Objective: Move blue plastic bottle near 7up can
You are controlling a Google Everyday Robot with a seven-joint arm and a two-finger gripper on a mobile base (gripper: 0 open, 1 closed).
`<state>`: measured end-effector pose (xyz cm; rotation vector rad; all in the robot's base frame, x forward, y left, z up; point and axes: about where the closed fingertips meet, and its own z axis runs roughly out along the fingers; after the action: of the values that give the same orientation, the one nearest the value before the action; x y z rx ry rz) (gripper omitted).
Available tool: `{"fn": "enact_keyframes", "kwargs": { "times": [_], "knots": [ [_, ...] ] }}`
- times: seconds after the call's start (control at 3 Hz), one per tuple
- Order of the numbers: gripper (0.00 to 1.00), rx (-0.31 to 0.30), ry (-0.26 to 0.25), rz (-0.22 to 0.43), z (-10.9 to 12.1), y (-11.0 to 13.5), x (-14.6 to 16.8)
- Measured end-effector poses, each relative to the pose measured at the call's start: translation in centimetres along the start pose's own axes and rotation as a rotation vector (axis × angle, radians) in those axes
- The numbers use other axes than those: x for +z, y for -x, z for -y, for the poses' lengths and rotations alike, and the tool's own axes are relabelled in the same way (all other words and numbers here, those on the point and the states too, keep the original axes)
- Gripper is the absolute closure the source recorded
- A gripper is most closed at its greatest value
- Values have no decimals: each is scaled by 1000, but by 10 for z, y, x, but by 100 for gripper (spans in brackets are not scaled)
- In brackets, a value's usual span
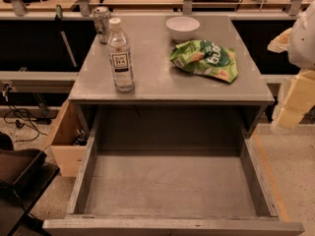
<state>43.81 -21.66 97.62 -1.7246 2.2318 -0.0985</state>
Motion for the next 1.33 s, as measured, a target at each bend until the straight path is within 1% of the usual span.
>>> {"fn": "enact_keyframes", "kwargs": {
  "times": [0.33, 0.67, 1.0, 1.33],
  "knots": [
    [0, 0, 0, 0, 0, 0, 0],
    [0, 21, -8, 46, 2, 2, 2],
    [0, 68, -26, 202, 22, 19, 16],
    [0, 136, -20, 428, 46, 40, 52]
  ]
}}
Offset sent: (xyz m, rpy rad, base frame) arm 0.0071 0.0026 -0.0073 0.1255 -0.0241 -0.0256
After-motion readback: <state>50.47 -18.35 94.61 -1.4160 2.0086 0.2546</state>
